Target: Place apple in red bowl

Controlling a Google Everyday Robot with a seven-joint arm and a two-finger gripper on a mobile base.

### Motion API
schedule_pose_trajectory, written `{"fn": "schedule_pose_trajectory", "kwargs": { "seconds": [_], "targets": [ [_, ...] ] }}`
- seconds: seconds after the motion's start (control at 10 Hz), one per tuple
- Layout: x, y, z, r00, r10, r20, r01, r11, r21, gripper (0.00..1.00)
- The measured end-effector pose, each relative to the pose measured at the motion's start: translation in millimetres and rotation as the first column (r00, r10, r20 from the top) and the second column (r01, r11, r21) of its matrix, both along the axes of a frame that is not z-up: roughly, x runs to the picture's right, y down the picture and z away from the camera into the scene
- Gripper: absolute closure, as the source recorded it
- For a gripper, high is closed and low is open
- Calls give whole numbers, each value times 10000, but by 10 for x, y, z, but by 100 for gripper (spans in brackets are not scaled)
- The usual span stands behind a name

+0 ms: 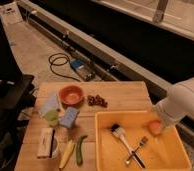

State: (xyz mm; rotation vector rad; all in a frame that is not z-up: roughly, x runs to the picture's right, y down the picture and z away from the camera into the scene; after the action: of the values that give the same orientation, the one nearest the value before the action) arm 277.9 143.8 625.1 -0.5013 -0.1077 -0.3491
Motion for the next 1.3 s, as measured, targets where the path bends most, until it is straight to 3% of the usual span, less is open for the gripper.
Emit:
{"fn": "schedule_pose_trajectory", "kwargs": {
  "seconds": [0.1, 0.4, 0.7, 0.9, 1.3],
  "targets": [
    [8, -7, -1, 10000, 41, -33, -41, 10000, 5, 36],
    [89, 172, 208, 9981, 617, 14, -615, 9961, -626, 36],
    [268, 553, 689, 9875, 1517, -419, -1554, 9820, -1075, 36],
    [326, 689, 912, 9789, 1843, -884, -1942, 9735, -1211, 36],
    [401, 792, 1153, 9727, 1753, -1523, -1935, 9745, -1140, 36]
  ]
}}
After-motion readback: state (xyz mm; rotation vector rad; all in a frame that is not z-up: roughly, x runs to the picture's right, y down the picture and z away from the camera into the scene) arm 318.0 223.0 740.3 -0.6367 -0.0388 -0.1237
